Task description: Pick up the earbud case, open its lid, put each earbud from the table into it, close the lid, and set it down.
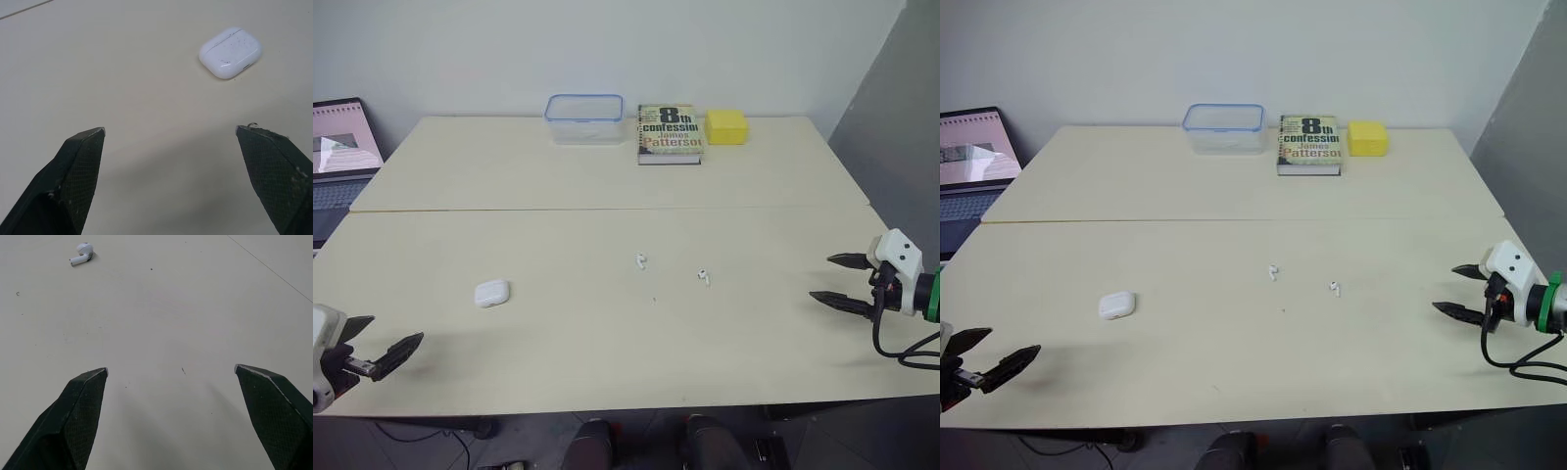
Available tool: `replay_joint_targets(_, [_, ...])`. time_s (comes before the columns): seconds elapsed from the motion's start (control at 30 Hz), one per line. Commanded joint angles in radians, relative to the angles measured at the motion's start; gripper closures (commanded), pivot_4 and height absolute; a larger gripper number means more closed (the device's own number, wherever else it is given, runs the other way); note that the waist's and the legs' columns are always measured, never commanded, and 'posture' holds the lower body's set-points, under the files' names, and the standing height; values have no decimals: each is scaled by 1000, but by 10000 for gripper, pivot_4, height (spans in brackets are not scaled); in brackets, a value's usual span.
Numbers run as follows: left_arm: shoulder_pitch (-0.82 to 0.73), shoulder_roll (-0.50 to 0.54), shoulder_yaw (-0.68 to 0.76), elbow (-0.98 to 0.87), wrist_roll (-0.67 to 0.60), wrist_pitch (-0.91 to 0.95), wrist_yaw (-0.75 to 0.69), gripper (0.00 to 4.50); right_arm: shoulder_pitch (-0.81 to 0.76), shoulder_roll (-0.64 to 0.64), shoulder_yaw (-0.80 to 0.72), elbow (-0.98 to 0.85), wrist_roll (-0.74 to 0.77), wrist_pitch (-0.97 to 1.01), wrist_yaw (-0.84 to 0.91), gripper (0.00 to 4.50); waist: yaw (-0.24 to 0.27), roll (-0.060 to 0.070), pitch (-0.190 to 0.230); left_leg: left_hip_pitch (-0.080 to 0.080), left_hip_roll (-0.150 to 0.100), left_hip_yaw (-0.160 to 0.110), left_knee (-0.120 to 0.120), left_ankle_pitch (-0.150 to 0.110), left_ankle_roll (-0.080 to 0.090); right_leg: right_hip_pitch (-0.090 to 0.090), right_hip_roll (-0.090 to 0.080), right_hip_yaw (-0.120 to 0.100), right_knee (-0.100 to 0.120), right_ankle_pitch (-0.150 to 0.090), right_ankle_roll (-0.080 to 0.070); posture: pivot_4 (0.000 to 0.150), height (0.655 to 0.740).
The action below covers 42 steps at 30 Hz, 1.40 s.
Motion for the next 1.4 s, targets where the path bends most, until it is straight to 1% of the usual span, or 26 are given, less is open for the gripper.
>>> replay_joint_targets(0.03, [-14,8,31,-24,-7,-9,-14,0,-23,-14,-10,6,3,-19,12,1429,0,0,0,0,0,0,0,0,0,0,0,0,0,0,0,1500,7400])
replay_joint_targets(0.23, [-57,22,16,7,-28,-10,-83,0,-41,-28,-20,45,16,-45,62,1429,0,0,0,0,0,0,0,0,0,0,1,0,0,0,0,1500,7400])
replay_joint_targets(0.4, [-74,21,11,16,-39,-25,-143,0,-42,-30,-36,-4,55,-13,93,1429,0,0,0,0,0,0,0,0,0,0,1,0,0,2,3,1500,7400])
replay_joint_targets(0.53, [-74,24,1,23,-34,-11,-158,0,-50,-32,-32,-48,74,7,106,1429,-1,0,0,0,0,0,0,0,0,0,1,0,0,2,3,1500,7400])
replay_joint_targets(0.67, [-76,7,10,7,-80,32,-174,0,-91,-30,-21,-66,87,57,111,1429,-1,0,0,0,0,0,0,0,0,0,1,0,0,2,3,1500,7400])
replay_joint_targets(0.8, [-83,-27,27,-19,-108,65,-130,0,-128,-28,-8,-84,98,81,132,1429,0,0,0,0,0,0,0,0,0,0,0,0,0,2,3,1500,7400])
replay_joint_targets(1.07, [-53,-82,51,-78,-156,116,-80,0,-149,-27,12,-85,102,82,161,1429,0,0,0,0,0,0,0,0,0,0,0,0,0,3,5,1500,7400])
replay_joint_targets(1.2, [-53,-130,45,-118,-180,144,-21,0,-158,-19,20,-96,100,66,165,1429,0,0,0,0,0,0,0,0,0,0,0,0,0,3,5,1500,7400])
replay_joint_targets(1.27, [-70,-172,14,-138,-155,135,47,0,-170,-11,28,-115,99,62,159,1429,0,0,0,0,0,0,0,0,0,0,0,0,0,3,6,1500,7400])
replay_joint_targets(1.33, [-106,-238,-37,-170,-140,140,142,0,-191,-1,43,-152,106,82,150,1429,0,0,0,0,0,0,0,0,0,0,0,1,0,4,7,1500,7400])
replay_joint_targets(1.4, [-131,-286,-81,-197,-138,160,206,0,-208,6,51,-192,125,112,143,1429,1,0,0,1,0,0,0,0,0,0,0,0,0,4,7,1500,7400])
